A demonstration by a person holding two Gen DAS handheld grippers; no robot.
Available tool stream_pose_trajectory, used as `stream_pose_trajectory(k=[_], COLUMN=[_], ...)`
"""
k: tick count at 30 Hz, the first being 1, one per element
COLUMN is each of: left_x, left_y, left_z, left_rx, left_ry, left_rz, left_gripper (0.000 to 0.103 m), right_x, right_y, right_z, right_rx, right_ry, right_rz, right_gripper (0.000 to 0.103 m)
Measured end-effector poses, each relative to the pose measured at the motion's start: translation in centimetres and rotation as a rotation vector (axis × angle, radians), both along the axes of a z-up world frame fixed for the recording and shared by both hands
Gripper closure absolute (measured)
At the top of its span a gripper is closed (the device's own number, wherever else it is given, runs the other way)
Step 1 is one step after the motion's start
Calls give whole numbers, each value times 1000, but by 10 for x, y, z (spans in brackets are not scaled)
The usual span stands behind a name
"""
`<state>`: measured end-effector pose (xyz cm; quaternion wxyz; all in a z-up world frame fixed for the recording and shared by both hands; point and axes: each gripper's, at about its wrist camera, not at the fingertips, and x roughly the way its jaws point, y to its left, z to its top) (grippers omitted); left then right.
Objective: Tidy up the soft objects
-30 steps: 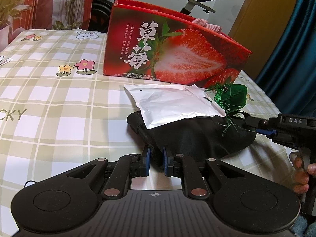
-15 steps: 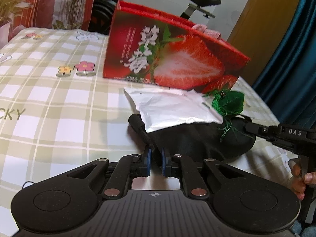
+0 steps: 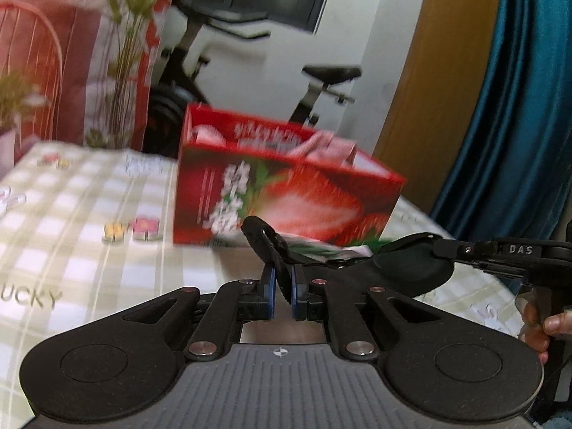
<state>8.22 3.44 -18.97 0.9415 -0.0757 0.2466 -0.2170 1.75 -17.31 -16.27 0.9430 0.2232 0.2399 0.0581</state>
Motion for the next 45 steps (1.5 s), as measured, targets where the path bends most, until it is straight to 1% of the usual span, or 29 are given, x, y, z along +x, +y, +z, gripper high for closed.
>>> stream_pose_trajectory(k=[3,6,10,15,25,29,34,37,42,45], left_x=[-6,-8,-5,-2,-1,-4,-8,-4,13,28], left_y=[0,-4,-5,-2,-1,0,4,2,-4,-8], left_z=[9,10,6,2,-1,4,17,31,59,73], left_rx=[-35,-31,-37,-35,-38,-45,-57,-47,-25,-26], left_ry=[-72,-95,-70,-38,-30,-56,-118,-155,-224,-245], left_rz=[-2,-4,-7,-10,-6,-1,11,10,12,15], left_gripper=[94,94,94,94,94,94,94,94,94,94], right_x=[-2,-3,-3,-2,-3,-2,-1,4,26,42], right_y=[1,2,4,3,3,4,4,4,3,2], right_z=[11,18,21,13,8,13,28,41,68,84], right_rx=[-13,-24,-38,-35,-34,-42,-55,-67,-89,-108], right_ry=[-35,-57,-65,-40,-34,-50,-100,-129,-182,-205], right_rz=[3,5,11,7,3,4,13,24,42,53], right_gripper=[95,95,95,95,95,96,96,96,96,96])
